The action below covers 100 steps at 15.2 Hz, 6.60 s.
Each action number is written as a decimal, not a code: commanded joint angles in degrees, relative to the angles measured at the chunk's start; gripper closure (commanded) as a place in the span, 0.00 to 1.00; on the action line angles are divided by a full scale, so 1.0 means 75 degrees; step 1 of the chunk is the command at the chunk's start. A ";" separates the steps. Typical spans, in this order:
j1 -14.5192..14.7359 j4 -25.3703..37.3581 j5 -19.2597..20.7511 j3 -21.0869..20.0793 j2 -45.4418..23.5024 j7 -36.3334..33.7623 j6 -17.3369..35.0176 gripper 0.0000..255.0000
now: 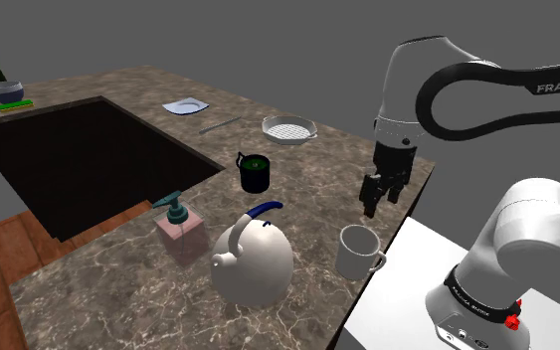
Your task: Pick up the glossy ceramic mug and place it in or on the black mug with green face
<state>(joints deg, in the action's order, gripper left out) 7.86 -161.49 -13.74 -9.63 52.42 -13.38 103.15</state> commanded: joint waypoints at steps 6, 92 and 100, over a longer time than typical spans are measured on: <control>0.0519 -0.0888 -0.0827 -0.0732 -0.0317 -0.0489 0.1362 0.00; -0.0635 1.1188 0.1380 0.0233 -0.9391 -0.0260 -0.1752 1.00; -0.0612 1.1768 0.1471 0.0268 -1.0179 -0.0212 -0.1551 1.00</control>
<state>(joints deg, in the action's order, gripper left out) 3.31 -72.44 -2.69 -7.63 -24.06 -15.05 90.80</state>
